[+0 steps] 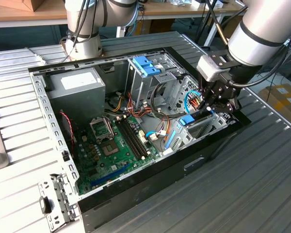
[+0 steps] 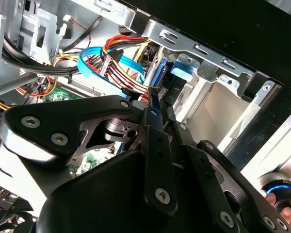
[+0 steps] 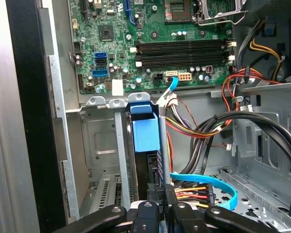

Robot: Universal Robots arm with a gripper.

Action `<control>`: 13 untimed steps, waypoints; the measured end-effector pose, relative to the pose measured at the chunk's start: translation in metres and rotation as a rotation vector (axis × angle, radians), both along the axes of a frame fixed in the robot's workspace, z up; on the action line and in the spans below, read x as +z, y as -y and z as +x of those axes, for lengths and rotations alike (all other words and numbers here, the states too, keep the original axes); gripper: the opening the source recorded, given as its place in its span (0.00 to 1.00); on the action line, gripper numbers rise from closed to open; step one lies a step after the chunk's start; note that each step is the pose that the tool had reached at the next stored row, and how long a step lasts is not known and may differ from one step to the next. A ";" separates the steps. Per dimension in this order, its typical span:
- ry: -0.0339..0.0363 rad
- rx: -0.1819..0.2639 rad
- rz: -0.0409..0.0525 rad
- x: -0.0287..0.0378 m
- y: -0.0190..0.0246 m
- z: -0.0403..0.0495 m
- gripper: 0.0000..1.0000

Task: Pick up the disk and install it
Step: 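Insert the first disk wire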

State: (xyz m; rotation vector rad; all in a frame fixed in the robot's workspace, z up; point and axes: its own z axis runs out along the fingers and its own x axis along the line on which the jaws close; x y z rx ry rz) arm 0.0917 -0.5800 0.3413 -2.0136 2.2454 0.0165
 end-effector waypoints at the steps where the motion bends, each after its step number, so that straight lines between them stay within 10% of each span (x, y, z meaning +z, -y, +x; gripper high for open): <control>1: 0.0000 -0.002 -0.0002 0.0005 0.0000 0.0000 0.17; 9: -0.0003 -0.003 -0.0005 0.0010 0.0000 -0.0001 0.17; 13: -0.0134 -0.002 -0.0006 0.0009 -0.0001 -0.0001 0.17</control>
